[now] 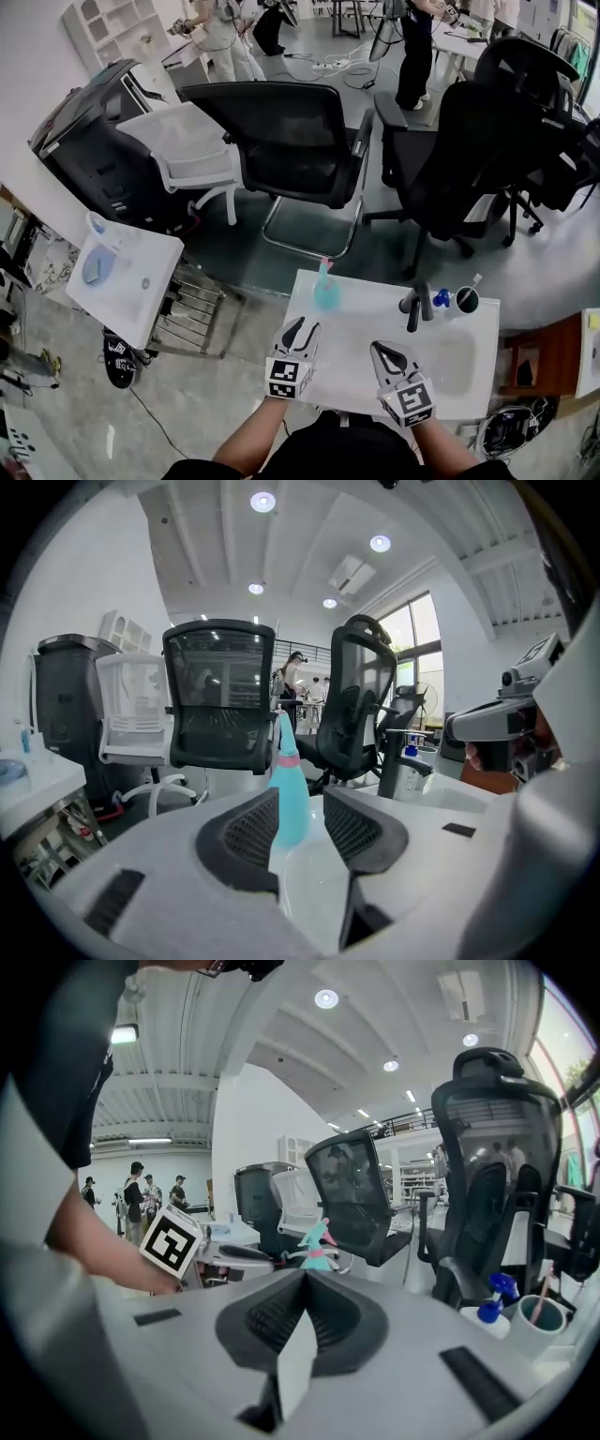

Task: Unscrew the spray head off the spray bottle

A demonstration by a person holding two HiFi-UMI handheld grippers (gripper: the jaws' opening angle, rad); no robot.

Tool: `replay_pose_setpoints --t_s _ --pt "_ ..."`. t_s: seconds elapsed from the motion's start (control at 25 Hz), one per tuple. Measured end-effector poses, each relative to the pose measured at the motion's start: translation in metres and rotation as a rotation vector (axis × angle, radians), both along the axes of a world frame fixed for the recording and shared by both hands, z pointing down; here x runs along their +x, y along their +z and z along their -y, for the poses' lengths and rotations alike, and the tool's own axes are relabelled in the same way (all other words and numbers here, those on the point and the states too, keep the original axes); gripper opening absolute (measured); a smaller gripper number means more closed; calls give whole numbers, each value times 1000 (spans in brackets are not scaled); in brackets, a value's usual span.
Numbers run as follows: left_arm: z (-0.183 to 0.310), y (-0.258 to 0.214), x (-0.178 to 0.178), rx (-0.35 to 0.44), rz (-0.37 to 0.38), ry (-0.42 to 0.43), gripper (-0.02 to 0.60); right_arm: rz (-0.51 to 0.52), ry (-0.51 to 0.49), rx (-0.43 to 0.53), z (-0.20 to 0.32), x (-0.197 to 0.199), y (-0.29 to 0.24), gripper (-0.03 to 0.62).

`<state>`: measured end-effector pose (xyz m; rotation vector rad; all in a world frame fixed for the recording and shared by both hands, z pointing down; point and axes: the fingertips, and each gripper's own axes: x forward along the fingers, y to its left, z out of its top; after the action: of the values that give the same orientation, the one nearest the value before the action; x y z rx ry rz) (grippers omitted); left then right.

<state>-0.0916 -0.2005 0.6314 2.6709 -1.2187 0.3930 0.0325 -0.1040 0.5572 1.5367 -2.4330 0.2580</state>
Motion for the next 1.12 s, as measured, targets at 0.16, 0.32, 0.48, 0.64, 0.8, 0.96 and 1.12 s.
replay_pose_setpoints --t_s 0.16,0.32,0.48,0.64,0.8,0.96,1.12 --pt "14 10 9 5 3 -7 292 6 -13 -26 3 -2 11 6" --pt "35 33 32 -19 27 12 380 5 -14 -54 2 2 27 6" --pt "59 60 46 -36 49 8 405 5 -1 -101 0 9 46 6" --pt "77 73 54 -48 81 -4 405 8 15 -136 -2 17 60 6" --pt "91 82 63 -43 105 7 405 24 1 -111 1 18 68 6" --pt "95 90 70 -40 118 23 405 21 10 -137 3 19 62 6" --pt "103 93 71 -26 123 16 403 22 16 -140 1 23 63 6"
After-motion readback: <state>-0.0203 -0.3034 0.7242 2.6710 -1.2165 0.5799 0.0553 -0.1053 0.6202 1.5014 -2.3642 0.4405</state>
